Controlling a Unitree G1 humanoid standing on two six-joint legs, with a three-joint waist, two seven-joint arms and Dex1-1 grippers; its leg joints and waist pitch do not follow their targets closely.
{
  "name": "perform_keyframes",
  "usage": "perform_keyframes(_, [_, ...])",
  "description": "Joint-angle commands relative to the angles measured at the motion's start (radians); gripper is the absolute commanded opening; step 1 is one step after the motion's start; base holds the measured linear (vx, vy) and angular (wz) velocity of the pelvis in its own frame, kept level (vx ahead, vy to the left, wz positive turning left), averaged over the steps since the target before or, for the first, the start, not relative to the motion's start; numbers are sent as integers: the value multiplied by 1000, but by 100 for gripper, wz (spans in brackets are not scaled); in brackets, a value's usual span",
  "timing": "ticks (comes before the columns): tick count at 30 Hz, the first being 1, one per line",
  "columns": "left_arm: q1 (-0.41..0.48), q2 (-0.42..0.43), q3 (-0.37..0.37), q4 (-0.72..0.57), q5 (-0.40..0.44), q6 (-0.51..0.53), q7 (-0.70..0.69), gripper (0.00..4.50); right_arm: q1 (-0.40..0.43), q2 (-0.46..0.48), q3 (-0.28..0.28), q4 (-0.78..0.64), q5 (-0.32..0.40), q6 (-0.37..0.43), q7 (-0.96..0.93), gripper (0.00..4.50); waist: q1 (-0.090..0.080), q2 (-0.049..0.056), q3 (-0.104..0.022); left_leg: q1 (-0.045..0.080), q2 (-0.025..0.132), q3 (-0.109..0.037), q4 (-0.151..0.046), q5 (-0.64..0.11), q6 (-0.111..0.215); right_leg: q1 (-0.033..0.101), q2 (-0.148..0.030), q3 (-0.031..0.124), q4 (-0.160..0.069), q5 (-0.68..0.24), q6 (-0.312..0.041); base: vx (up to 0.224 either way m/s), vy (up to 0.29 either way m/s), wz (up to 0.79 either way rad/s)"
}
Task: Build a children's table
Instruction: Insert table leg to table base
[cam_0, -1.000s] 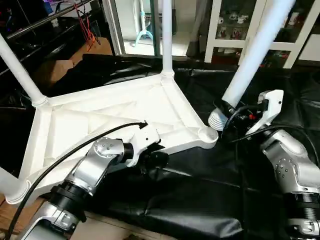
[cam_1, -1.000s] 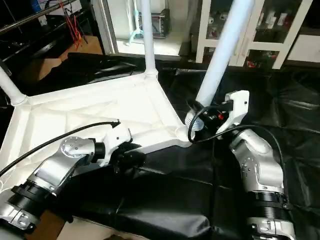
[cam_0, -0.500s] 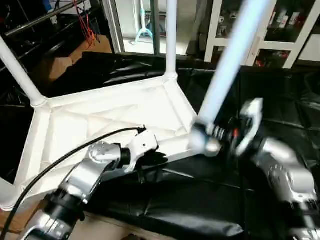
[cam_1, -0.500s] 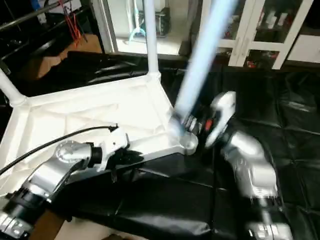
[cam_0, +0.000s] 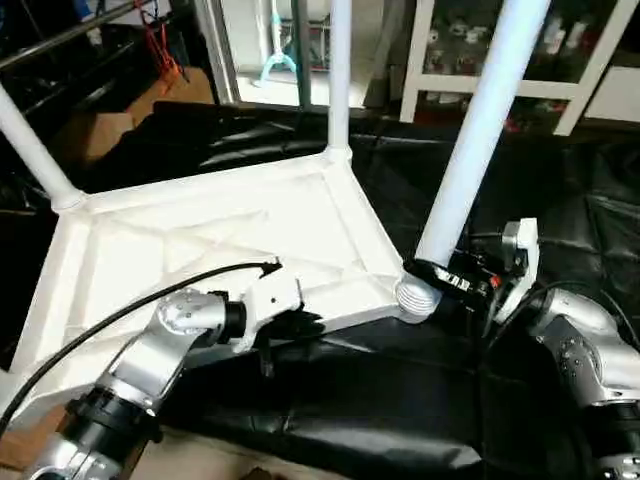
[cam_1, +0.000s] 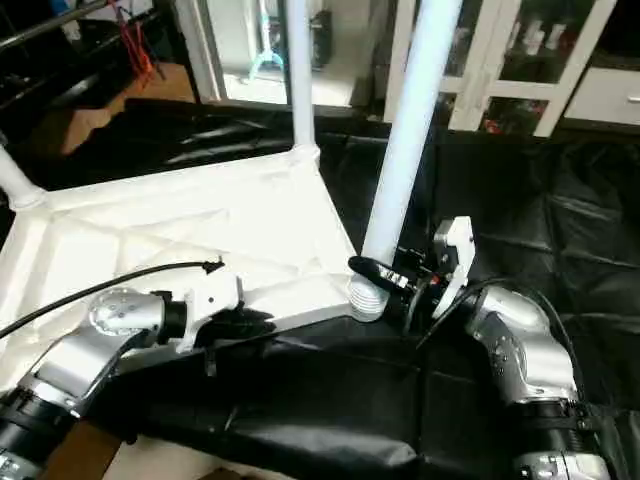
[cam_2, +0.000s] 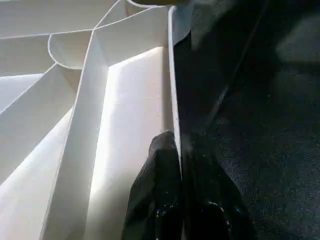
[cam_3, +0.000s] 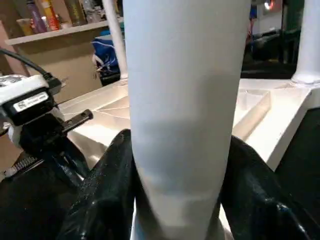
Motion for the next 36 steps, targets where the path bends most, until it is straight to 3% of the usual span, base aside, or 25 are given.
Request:
perform_keyframes(1, [9,14,-8,-17,-18,-25,-50,0,-31,14,-8,48,-28,-54,11,187,-4,-23,-69,25,46,-20,-59,127,205,52,-81,44,-66,208,-254,0,0,0])
perform_keyframes(10, [11,17,-19,-27,-26,-28,-83,0,-48,42,32,128,-43,-92,68,187,-5,-23,-67,25,48,-20,-60,127,213,53,-81,44,-64,224,-267,0,0,0])
perform_keyframes(13, [4,16,-13,-14,-19,-35,-76,0,-34,20,59,161,-67,-93,130,187,-5,-31,-64,24,47,-19,-61,120,214,54,-80,44,-65,219,-270,0,0,0])
perform_keyframes(18, [-1,23,-7,-6,-22,-36,-79,0,-20,-20,89,229,-105,-78,184,187,-2,-24,-61,27,49,-19,-61,108,215,51,-80,43,-68,194,-269,0,0,0])
perform_keyframes(19, [-2,23,-6,-5,-23,-35,-80,0,-21,-21,90,241,-108,-76,188,187,-2,-27,-61,27,49,-19,-62,104,212,52,-80,44,-69,189,-271,0,0,0])
perform_keyframes(21, [-5,24,-5,-4,-25,-33,-81,0,-29,-17,86,318,-140,-121,161,187,-2,-23,-62,27,50,-20,-62,102,207,51,-81,43,-68,189,-276,0,0,0])
perform_keyframes(22, [-8,23,-4,-1,-24,-33,-83,0,-36,-12,80,372,-159,-158,140,187,-4,-25,-58,27,50,-19,-65,85,202,51,-81,43,-73,175,-277,0,0,0])
perform_keyframes(24, [-10,23,-3,1,-23,-34,-84,0,-38,-10,76,383,-157,-160,139,187,-6,-24,-53,30,51,-18,-72,27,179,51,-83,43,-82,113,-279,0,0,0])
perform_keyframes(26, [-13,23,0,5,-19,-36,-82,0,-34,-4,69,406,-156,-178,127,186,-12,-26,-42,40,54,-18,-88,-83,116,55,-85,46,-99,-17,-274,0,0,0])
perform_keyframes(28, [-14,23,2,8,-16,-39,-79,0,-31,-1,70,425,-161,-199,117,186,-16,-27,-38,47,54,-19,-97,-137,74,60,-86,49,-107,-71,-269,0,0,0])
perform_keyframes(31, [-16,23,3,12,-12,-42,-76,0,-26,3,73,444,-169,-222,108,186,-20,-26,-39,55,54,-19,-106,-148,52,65,-86,51,-111,-54,-271,0,0,0])
perform_keyframes(36, [-20,21,5,22,-6,-44,-67,0,6,27,81,485,-183,-290,86,186,-25,-30,-40,56,54,-19,-113,-135,60,71,-87,50,-113,6,-274,0,0,0])
